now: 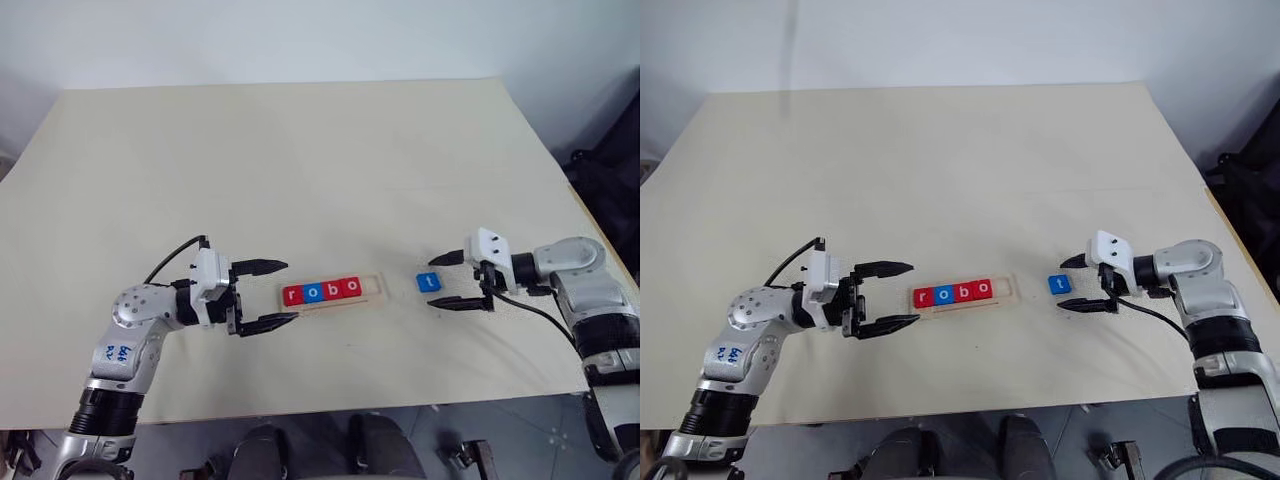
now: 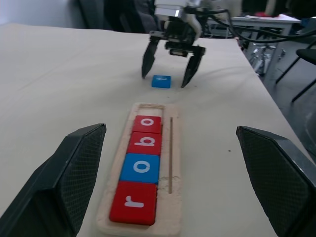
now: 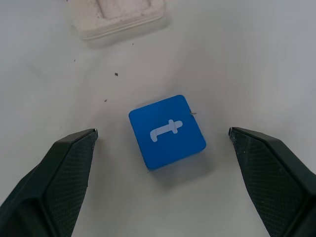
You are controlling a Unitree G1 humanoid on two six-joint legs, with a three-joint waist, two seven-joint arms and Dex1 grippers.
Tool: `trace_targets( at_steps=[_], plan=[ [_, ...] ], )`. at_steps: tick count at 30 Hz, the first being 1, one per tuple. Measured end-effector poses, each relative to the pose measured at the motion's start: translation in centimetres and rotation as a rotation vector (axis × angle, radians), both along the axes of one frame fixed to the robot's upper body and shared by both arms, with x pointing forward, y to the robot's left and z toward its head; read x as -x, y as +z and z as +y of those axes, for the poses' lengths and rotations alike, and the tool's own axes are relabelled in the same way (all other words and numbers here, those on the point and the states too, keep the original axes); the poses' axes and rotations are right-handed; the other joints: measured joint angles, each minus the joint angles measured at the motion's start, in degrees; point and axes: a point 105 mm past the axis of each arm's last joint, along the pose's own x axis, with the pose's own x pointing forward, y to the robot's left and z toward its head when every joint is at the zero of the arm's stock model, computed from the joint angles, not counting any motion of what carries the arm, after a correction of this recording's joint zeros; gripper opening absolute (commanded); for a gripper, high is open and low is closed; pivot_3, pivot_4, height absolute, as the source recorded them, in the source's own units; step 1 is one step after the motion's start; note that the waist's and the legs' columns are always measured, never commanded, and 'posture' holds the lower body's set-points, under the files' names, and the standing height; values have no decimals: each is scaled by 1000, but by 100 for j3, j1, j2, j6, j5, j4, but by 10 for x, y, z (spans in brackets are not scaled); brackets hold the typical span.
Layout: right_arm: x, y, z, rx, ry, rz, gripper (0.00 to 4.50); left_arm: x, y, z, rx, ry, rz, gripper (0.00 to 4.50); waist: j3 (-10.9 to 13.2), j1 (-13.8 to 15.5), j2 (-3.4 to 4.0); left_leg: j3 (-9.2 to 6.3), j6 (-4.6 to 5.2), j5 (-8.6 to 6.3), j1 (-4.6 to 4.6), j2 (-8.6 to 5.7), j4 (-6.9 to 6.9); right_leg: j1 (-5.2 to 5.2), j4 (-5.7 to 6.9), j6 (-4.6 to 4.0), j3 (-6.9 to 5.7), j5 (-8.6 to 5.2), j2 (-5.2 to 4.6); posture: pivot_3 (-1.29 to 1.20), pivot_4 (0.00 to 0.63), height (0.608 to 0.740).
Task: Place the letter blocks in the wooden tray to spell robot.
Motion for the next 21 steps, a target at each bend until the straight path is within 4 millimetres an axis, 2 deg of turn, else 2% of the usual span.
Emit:
trace_targets(
  at_steps=[1,8,13,18,21],
  plan=[
    [-1,0,0,3,2,1,3865,0,0,0,-1,-5,0,4500,0,-2,0,0,0,0,1,0,0,0,1,0,0,0,0,0,150,740],
    [-5,1,0,-3,0,23,1493,1,0,0,-7,-9,-1,4500,0,2,0,0,0,0,1,-1,2,1,2,0,0,0,-2,0,150,740],
    [-5,3,9,-37,4,55,1465,1,1,0,-7,-9,-3,4500,0,-8,1,0,0,0,0,1,2,-3,6,-1,1,0,-1,0,150,740],
    [-1,28,49,-113,101,52,1465,0,2,0,-7,-11,-9,4500,1,-16,4,-3,-2,1,-1,4,2,-15,20,-5,4,-3,-2,0,150,740],
    [3,35,70,-120,149,60,1465,0,2,0,-6,-10,-10,4500,1,-1,3,-2,-1,0,-2,2,2,-14,19,-5,4,-3,-4,0,150,740]
  ],
)
